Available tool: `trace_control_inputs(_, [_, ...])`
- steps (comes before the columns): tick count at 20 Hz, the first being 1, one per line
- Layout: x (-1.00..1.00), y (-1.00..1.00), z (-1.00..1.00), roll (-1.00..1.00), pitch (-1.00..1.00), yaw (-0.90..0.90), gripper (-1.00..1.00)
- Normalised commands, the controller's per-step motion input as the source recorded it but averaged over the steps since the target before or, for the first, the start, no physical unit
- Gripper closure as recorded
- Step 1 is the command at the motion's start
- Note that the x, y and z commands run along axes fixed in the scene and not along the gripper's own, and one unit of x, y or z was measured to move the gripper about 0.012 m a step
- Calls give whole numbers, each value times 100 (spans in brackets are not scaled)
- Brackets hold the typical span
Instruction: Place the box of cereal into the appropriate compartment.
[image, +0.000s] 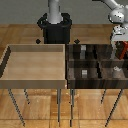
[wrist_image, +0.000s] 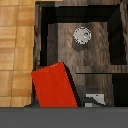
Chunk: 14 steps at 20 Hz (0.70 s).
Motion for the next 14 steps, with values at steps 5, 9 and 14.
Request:
trace_control_inputs(5, [-20, -60, 0, 0, 0, 0, 100])
trace_control_inputs(9, [0, -25, -75, 0, 0, 0, 100])
trace_control_inputs(14, [0, 0, -100, 0, 0, 0, 100])
